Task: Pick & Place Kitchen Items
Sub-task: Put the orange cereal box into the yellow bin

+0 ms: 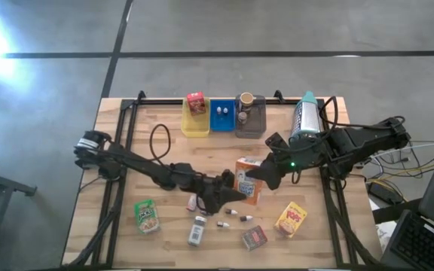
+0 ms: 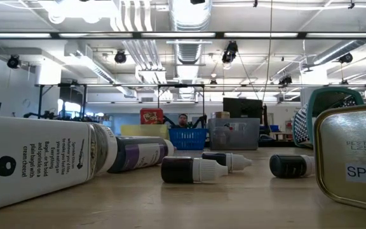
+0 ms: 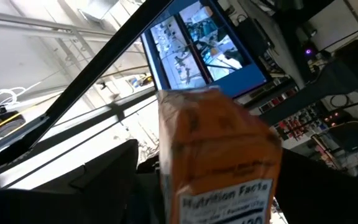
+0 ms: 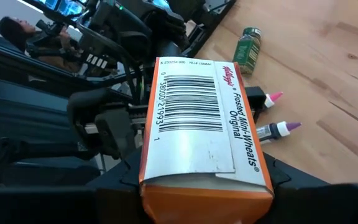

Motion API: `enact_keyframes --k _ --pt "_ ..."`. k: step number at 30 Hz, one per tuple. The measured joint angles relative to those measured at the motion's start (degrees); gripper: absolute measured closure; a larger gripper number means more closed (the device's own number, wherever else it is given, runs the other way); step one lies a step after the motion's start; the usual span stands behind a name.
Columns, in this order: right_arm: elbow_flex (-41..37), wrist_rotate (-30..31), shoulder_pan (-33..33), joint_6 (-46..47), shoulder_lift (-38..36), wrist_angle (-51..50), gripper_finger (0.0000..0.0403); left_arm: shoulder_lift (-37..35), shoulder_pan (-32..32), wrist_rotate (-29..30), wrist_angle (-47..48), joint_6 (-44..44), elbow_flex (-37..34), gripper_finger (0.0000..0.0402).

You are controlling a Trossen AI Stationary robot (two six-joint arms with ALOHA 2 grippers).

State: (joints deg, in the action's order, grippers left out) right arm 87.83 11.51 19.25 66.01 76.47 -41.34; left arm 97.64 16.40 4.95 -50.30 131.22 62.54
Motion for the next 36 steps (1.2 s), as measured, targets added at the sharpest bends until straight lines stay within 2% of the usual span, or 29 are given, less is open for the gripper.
enact_keyframes --k 6,16,20,24,30,36 --pt "0.0 0.0 0.0 0.2 0.0 0.0 0.0231 0.9 0.0 0.2 -0.5 0.1 0.1 0.0097" --pt "0.0 0.0 0.0 -0.1 0.0 0.3 0.0250 0.9 0.0 1.9 -2.2 0.8 0.4 0.0223" --pt "0.0 -0.5 0.0 -0.5 0.0 0.3 0.0242 0.9 0.0 1.8 -2.3 0.5 0.3 0.0260" --pt "0.0 -1.3 0.0 -2.9 0.0 0.5 0.0220 0.8 0.0 2.0 -2.2 0.5 0.2 0.0273" --pt "0.0 -1.3 -0.1 -5.6 -0.1 0.8 0.0187 0.8 0.0 2.3 -2.3 0.3 0.2 0.0270" --pt "0.0 -0.7 -0.2 -8.0 -2.2 -0.2 0.0136 0.7 0.0 3.8 -2.3 0.3 0.1 0.0270"
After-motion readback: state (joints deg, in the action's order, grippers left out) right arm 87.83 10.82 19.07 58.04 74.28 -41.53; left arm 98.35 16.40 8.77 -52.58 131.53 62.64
